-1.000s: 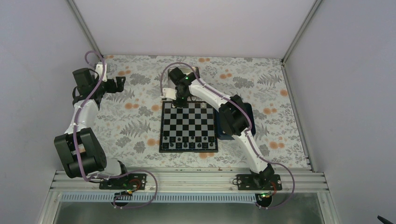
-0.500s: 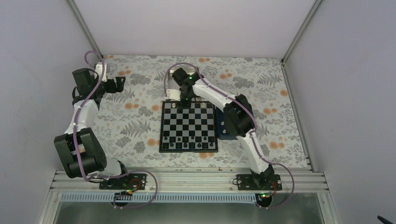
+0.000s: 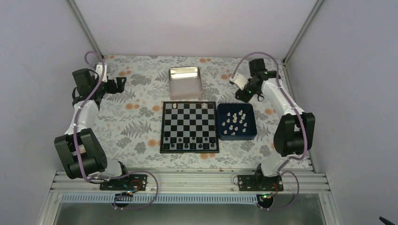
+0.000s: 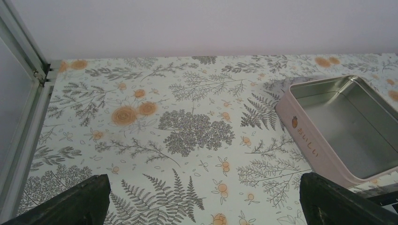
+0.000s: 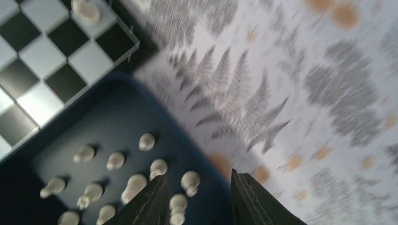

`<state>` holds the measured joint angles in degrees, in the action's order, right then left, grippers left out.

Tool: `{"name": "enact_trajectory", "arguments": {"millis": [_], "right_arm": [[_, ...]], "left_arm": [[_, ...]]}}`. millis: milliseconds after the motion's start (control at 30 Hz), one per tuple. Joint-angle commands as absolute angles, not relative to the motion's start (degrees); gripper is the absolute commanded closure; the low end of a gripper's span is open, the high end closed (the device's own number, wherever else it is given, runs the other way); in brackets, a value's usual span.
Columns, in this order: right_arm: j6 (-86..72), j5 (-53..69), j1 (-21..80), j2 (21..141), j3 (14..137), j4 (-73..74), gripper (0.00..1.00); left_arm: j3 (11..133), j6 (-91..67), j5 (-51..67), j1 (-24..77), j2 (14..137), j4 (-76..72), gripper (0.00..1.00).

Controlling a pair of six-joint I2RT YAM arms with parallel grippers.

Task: Set up the chess pieces on the board
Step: Pick up the chess piece from the storage box.

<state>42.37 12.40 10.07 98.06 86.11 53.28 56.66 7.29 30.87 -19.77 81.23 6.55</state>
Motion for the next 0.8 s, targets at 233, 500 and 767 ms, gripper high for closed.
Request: {"name": "enact_trajectory", "arguments": {"millis": [233,500,767], "right_arm": [[42.22,16.02,7.79,91.17,66.31,47.28,0.65],[41.84,18.43,7.75,91.82,60.38,44.09,0.65],[41.34,17.47,7.73,93.14,58.19,40.16,0.65]], "left_arm": [[55.96,8.26,33.86,-20.13,81.53,6.33,0.0],[56.25,8.26,34.22,-20.13,81.65,6.74,0.0],[56.28,8.17,34.23,-20.35,81.69,6.76,0.0]]}}
